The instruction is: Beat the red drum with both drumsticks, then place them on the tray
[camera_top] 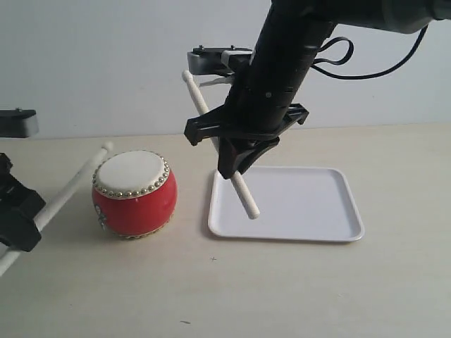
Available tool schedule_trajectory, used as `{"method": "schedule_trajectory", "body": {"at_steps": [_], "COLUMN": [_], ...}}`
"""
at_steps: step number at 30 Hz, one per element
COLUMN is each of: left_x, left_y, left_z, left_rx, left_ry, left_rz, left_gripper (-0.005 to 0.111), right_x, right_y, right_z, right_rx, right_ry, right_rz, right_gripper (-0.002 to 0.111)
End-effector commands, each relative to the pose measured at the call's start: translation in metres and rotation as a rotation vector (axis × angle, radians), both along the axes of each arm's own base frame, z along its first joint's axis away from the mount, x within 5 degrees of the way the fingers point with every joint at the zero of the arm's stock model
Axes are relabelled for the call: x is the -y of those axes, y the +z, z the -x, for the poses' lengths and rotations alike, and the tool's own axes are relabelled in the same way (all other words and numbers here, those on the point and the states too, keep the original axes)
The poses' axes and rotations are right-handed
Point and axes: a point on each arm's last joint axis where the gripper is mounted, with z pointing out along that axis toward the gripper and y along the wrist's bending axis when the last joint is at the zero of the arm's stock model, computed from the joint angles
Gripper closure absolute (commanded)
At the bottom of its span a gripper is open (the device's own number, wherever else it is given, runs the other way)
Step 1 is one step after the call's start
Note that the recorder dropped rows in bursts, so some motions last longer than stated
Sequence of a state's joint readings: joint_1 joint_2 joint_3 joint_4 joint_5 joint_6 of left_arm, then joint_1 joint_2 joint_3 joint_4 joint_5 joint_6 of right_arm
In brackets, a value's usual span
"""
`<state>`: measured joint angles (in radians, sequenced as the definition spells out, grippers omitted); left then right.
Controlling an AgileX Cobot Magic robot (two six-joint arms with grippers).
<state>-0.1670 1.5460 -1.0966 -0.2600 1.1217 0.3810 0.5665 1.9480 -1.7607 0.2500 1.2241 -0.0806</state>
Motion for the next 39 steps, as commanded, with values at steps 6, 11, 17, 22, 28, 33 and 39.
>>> {"method": "schedule_trajectory", "body": {"at_steps": [6, 11, 17, 22, 28, 33, 39], "left_x": [0.009, 0.006, -0.009, -0.014, -0.015, -0.012, 0.001], "left_y": [-0.044, -0.003, 0.038, 0.045, 0.052, 0.046, 0.004], "left_z": [-0.022, -0.022, -0.006, 0.002, 0.006, 0.002, -0.018], "left_rx": [-0.235, -0.079, 0.093, 0.132, 0.154, 0.131, -0.008], "left_ry": [-0.028, -0.018, 0.045, 0.058, 0.059, 0.062, 0.005], "left_rz": [-0.040, -0.018, 0.004, -0.006, -0.006, 0.016, 0.023], "left_gripper": [0.107, 0.107, 0.107, 0.107, 0.107, 0.107, 0.107], "right_x": [-0.003, -0.006, -0.038, -0.068, -0.075, -0.049, -0.014], "right_y": [-0.001, -0.005, -0.052, -0.108, -0.113, -0.046, 0.023], "right_z": [0.000, 0.000, 0.004, 0.016, 0.021, 0.017, 0.021], "right_rx": [-0.007, -0.023, -0.183, -0.308, -0.345, -0.149, 0.019], "right_ry": [0.008, 0.022, 0.062, 0.103, 0.098, 0.097, 0.040], "right_rz": [-0.014, -0.027, -0.066, -0.004, -0.028, -0.028, -0.071], "right_gripper": [0.108, 0.108, 0.108, 0.108, 0.108, 0.108, 0.108]}}
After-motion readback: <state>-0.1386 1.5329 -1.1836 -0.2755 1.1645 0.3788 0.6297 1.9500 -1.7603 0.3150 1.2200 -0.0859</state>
